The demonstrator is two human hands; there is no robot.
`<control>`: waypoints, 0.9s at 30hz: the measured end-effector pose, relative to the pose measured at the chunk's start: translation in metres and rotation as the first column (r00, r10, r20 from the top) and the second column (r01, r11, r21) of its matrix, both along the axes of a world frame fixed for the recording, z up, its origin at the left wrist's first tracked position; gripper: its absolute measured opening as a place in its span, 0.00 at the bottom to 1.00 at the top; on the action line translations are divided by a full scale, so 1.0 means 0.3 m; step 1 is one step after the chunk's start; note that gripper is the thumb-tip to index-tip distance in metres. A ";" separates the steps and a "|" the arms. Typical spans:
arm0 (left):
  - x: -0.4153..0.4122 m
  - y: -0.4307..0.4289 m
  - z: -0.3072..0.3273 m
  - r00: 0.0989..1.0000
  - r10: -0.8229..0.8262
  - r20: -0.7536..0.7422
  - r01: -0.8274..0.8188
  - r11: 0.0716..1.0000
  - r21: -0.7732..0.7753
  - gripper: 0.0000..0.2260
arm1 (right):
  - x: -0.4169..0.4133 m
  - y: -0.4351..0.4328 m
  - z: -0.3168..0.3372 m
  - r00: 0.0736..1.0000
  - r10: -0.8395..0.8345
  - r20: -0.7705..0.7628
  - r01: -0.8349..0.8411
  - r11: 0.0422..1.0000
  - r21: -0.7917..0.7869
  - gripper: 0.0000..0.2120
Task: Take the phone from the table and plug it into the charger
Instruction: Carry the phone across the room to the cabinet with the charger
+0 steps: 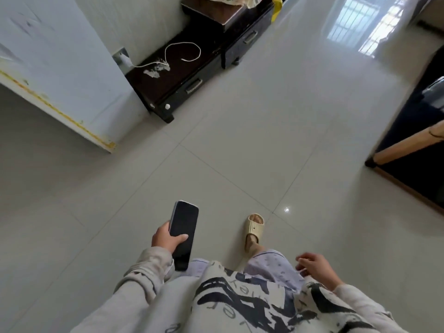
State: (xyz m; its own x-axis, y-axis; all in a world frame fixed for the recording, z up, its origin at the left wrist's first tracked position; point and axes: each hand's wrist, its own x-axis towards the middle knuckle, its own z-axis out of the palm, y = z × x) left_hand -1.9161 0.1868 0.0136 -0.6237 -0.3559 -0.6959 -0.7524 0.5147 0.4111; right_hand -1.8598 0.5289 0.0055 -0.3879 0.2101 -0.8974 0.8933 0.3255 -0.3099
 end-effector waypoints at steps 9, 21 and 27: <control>-0.167 0.139 -0.003 0.976 0.172 0.136 -0.161 0.983 -0.091 0.18 | -0.666 0.076 0.050 0.978 0.147 -0.149 -0.169 0.975 -0.147 0.14; -0.732 0.099 -0.064 0.932 0.352 0.090 -0.347 0.935 -0.068 0.19 | -1.258 0.070 -0.026 0.950 0.310 -0.038 -0.312 0.949 -0.047 0.06; -1.114 0.031 -0.002 0.960 0.281 0.007 -0.281 0.959 -0.023 0.19 | -1.537 0.080 -0.025 0.935 0.351 0.055 -0.353 0.935 0.029 0.08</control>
State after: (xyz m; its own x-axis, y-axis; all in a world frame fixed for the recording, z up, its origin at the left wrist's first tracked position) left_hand -2.2505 0.1960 0.0130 -0.4893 -0.5310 -0.6918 -0.8721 0.2903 0.3940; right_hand -2.3209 0.5531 -0.0019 -0.3996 0.1017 -0.9110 0.7331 0.6321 -0.2510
